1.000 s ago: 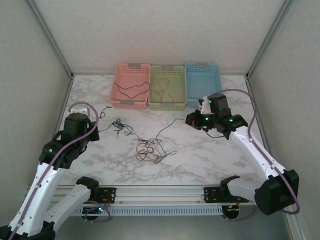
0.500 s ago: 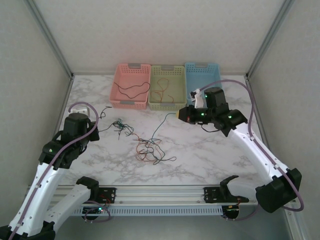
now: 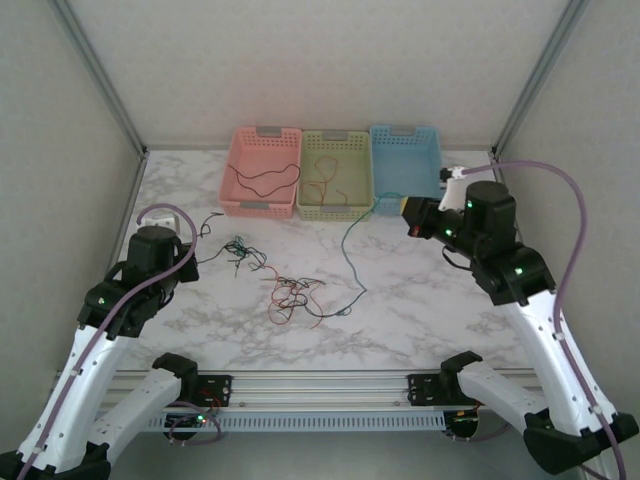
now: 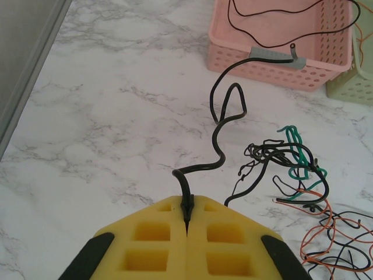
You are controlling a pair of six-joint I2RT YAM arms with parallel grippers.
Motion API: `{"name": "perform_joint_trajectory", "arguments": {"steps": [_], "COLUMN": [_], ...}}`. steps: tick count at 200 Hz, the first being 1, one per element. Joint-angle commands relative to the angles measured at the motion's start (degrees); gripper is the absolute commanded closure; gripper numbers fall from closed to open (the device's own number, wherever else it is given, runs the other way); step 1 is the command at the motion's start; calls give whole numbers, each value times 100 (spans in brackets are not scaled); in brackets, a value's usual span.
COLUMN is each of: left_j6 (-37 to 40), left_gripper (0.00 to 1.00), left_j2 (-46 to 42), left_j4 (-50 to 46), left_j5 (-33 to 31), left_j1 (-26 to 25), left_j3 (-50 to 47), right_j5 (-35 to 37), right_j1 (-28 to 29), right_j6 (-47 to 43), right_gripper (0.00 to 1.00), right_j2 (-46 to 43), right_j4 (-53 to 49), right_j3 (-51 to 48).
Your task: Untangle the cables
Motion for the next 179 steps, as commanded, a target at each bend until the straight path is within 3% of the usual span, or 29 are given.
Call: {"name": "perform_joint_trajectory", "arguments": {"steps": [1, 33, 67, 138, 161, 179], "left_j6": [29, 29, 29, 37, 37, 37], "left_gripper": [100, 100, 100, 100, 100, 100], "left_j2": [-16, -8, 0, 41, 66, 60], "left_j4": [-20, -20, -11, -2, -10, -11], "left_j5": [63, 79, 103, 171, 164, 180], "left_j1": [59, 66, 66, 68, 68, 68], "left_j3": [-50, -50, -59, -76, -76, -69], "right_j5": [382, 471, 1211, 3536, 3787, 4377], "right_j1": [-113, -116, -226, -555, -712, -732], "right_j6": [0, 108, 93, -198, -129, -84], "right_gripper": [100, 100, 100, 100, 100, 100], "right_j2": [-46, 175, 458, 2132, 2590, 3056], "right_j4": [-71, -100, 51, 822, 1505, 1679], "right_j3": [-166, -330, -188, 1704, 2064, 2469]}}
